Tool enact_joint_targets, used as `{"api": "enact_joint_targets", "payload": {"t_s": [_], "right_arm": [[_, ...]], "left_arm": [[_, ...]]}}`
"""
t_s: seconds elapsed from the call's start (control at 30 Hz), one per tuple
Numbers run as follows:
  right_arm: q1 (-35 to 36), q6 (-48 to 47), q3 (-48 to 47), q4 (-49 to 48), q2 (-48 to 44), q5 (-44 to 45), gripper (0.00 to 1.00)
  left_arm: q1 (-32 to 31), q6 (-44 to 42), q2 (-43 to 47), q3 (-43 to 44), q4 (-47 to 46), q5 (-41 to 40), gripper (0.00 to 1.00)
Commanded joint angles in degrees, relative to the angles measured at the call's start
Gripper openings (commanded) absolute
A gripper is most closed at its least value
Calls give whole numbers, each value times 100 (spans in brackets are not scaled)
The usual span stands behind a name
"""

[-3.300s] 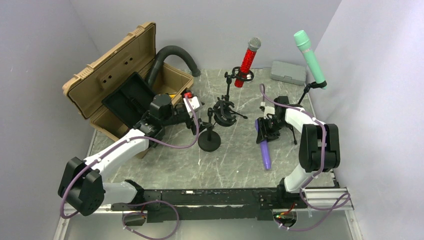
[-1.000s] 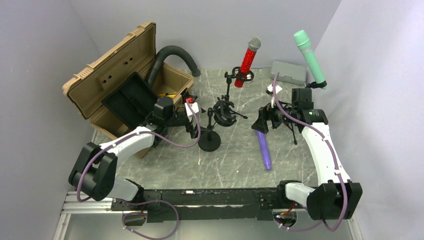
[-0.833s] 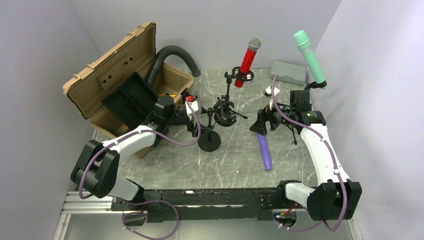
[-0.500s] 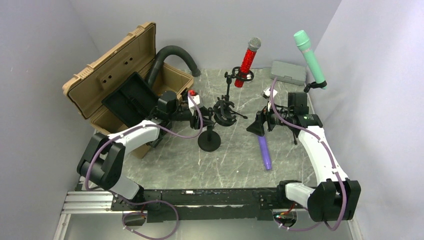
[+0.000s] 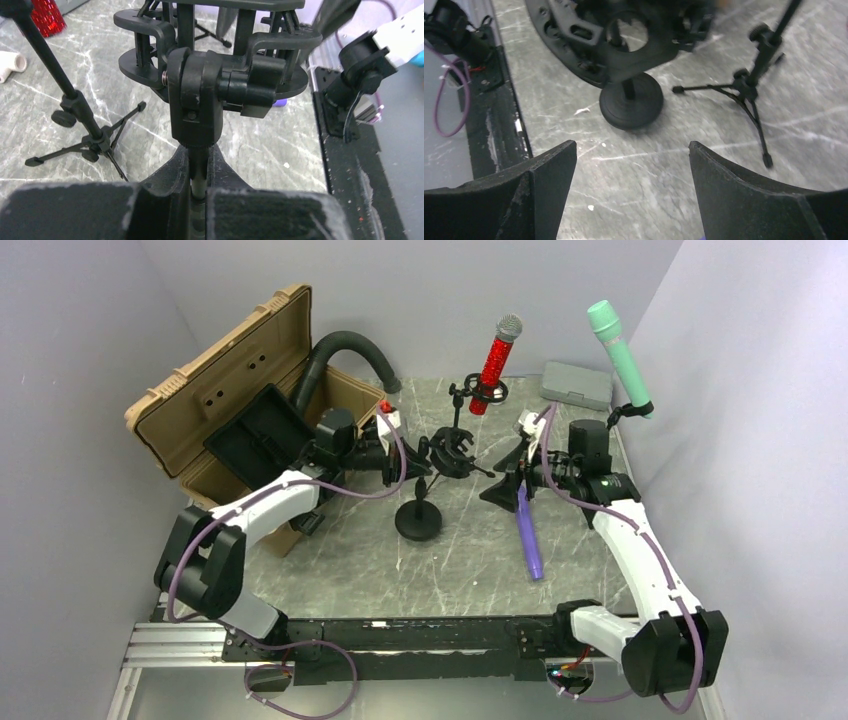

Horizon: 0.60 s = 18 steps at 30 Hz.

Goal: Remove the microphone from the stand

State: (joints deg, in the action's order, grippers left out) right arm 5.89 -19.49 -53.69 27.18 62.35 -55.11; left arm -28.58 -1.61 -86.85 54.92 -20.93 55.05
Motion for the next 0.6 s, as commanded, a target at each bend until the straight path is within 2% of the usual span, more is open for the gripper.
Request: {"api": "enact_joint_targets", "payload": {"t_s": [0.0, 0.13, 0.3, 0.47, 0.57], "right_arm": [[536, 196, -205, -722, -122, -274, 84], [1017, 376, -328, -977, -43, -263, 84], [1281, 705, -536, -1372, 265, -511, 84], [1457, 1417, -687, -2133, 618, -785, 82], [1549, 1911, -768, -2641, 814, -867, 80]], "left_arm": [[24, 807, 620, 698, -247, 136, 0], [65, 1083, 935, 1099, 300, -17, 0], [153, 1433, 1193, 1619, 868, -86, 0], [263, 2458, 1272, 1913, 487, -15, 0], [274, 2769, 1264, 2011, 352, -35, 0]]}}
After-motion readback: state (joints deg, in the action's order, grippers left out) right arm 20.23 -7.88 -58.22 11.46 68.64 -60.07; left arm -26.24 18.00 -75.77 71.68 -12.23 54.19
